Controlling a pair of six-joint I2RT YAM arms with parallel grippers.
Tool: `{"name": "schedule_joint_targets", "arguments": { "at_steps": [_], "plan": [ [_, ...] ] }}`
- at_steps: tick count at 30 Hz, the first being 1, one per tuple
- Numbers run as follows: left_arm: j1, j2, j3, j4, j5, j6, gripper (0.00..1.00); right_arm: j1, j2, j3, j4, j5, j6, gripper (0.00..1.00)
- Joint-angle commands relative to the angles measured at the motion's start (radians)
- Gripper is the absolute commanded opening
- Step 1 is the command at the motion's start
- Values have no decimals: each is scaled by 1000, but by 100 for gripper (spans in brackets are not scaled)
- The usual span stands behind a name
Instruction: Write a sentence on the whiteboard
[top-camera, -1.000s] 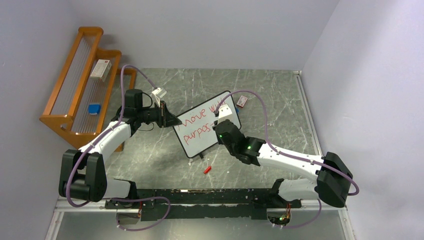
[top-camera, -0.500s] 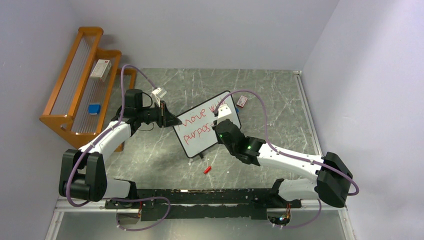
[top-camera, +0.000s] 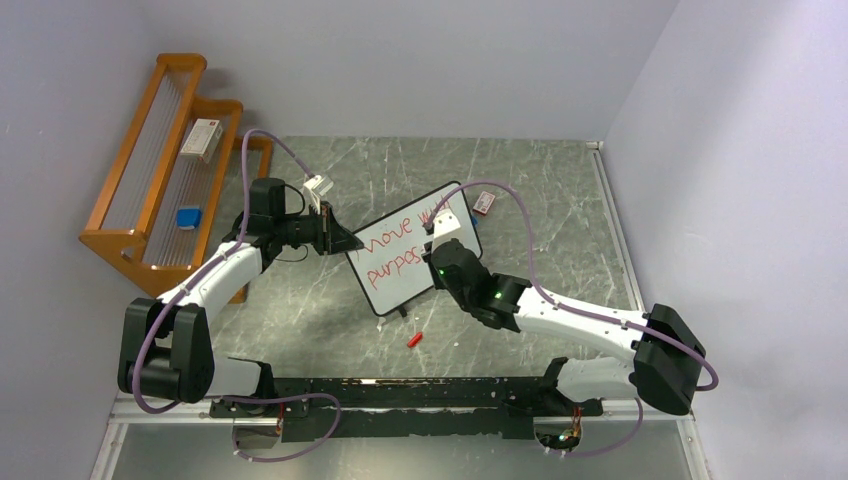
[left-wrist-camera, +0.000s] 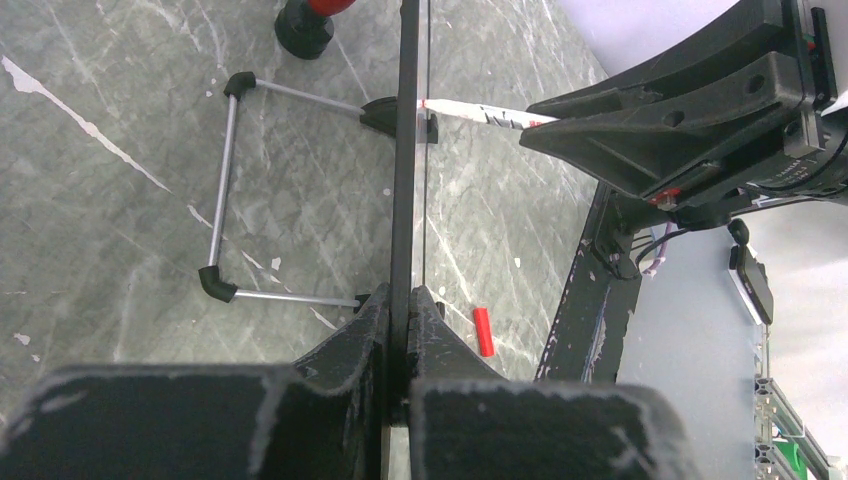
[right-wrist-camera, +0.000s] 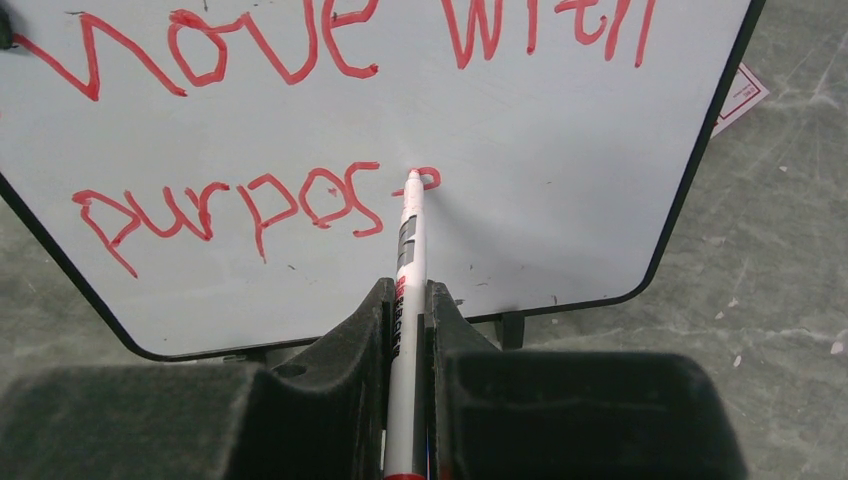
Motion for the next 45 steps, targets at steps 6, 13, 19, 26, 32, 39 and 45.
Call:
{"name": "schedule_joint_targets", "arguments": {
  "at_steps": [6,13,19,26,32,39,45],
  "plan": [
    [-17,44,-22,-104,-96,51,5,23,6,2,-10,-40,8,0],
    [-17,45,-21,-105,-96,53,5,30,3,-13,-45,-12,23,0],
    [-17,46,-21,-104,-96,53,5,29,-2,-30,-64,17,32,0],
    [-17,44,-21,-107,-97,54,5,30,-5,-35,-67,58,42,0],
    [-17,44,-21,-109,-100,56,5,28,-3,-32,-53,93,44,0],
    [-17,44,-19,-115,-104,58,5,24,-14,-31,-36,102,37,0],
    [-17,46,-15,-124,-109,62,5,17,-70,-36,-47,90,15,0]
  ]
}}
